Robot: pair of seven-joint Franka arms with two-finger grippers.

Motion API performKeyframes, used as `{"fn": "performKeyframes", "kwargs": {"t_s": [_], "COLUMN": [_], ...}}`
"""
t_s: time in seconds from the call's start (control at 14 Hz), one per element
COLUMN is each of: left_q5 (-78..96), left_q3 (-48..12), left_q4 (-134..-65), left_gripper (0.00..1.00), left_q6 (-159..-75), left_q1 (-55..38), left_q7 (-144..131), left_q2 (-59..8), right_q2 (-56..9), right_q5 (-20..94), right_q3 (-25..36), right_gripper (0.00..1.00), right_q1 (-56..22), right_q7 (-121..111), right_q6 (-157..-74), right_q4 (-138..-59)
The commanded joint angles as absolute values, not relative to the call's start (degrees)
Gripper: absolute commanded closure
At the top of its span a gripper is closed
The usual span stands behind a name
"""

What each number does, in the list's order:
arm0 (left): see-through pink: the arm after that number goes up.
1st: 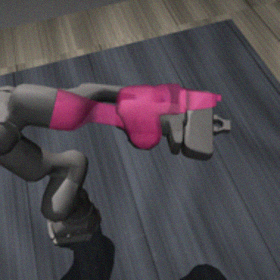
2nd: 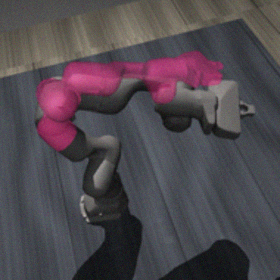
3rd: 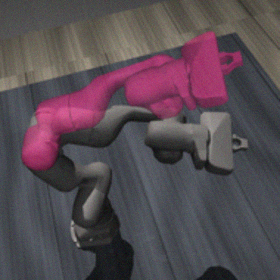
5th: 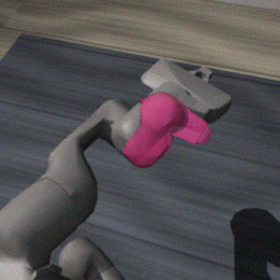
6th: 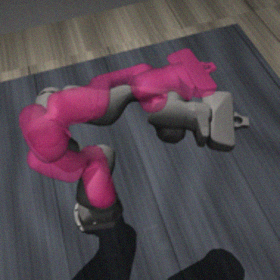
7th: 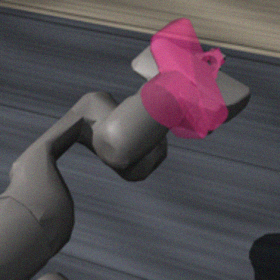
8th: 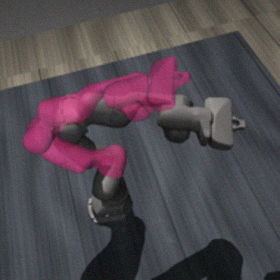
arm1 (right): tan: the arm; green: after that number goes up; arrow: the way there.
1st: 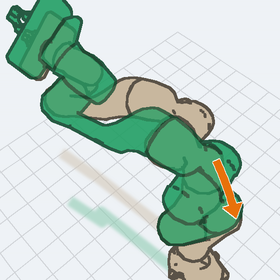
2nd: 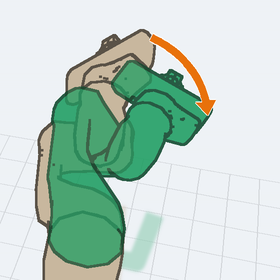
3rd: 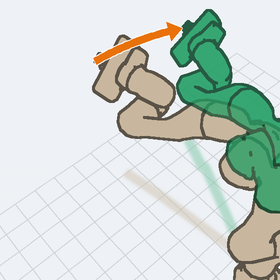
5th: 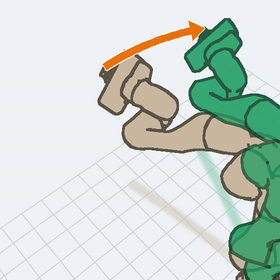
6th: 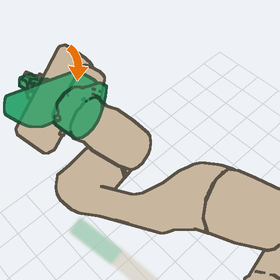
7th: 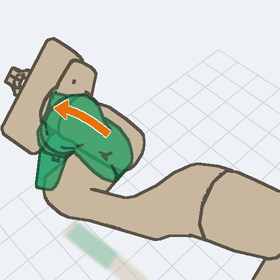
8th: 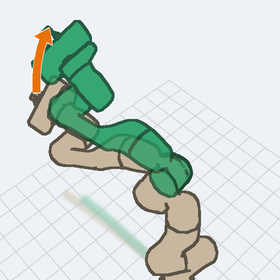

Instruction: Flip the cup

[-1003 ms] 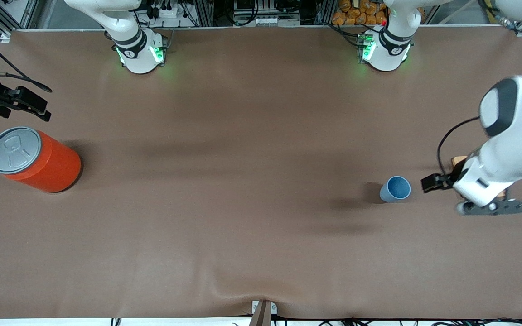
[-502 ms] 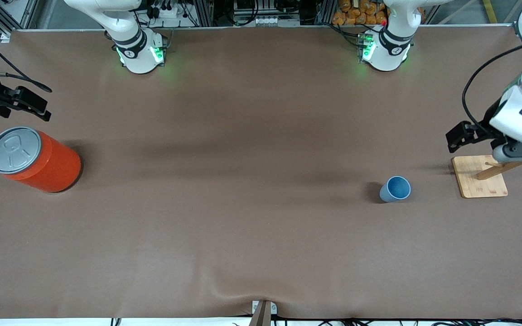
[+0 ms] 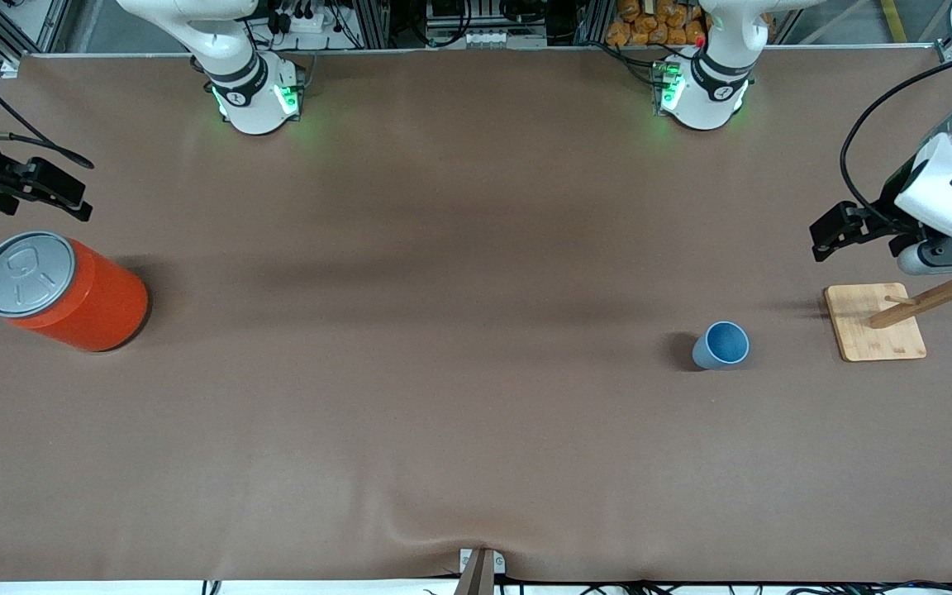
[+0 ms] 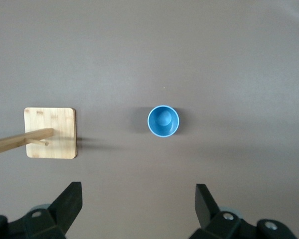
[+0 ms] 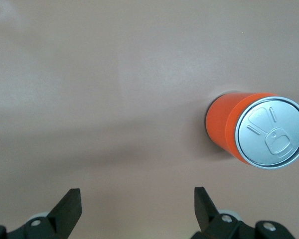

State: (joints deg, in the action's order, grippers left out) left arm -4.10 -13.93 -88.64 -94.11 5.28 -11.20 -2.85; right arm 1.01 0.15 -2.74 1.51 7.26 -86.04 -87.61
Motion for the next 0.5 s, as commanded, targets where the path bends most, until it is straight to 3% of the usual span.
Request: {"fn": "performKeyframes", "kwargs": {"t_s": [0.0, 0.43], "left_q5": [-3.3, -3.2], "left_q3": [-14.0, -11.5], "left_q4": [-89.3, -87.7], "left_gripper": [0.00, 0.00], "left_q6": [-92.6, -91.2], "left_q1": [5.8, 4.0], "left_q7": [-11.8, -11.3], "left_q2": [-0.7, 0.3], "right_q2": [1.8, 1.8], "right_q5": [0.8, 0.8], "right_q3": [-3.1, -3.1], "right_gripper": [0.00, 0.00], "right_q1": [2.4, 2.4], "right_q7": [6.3, 6.3], "right_q6": [-85.6, -85.6], "right_q4": [-87.8, -87.8]}}
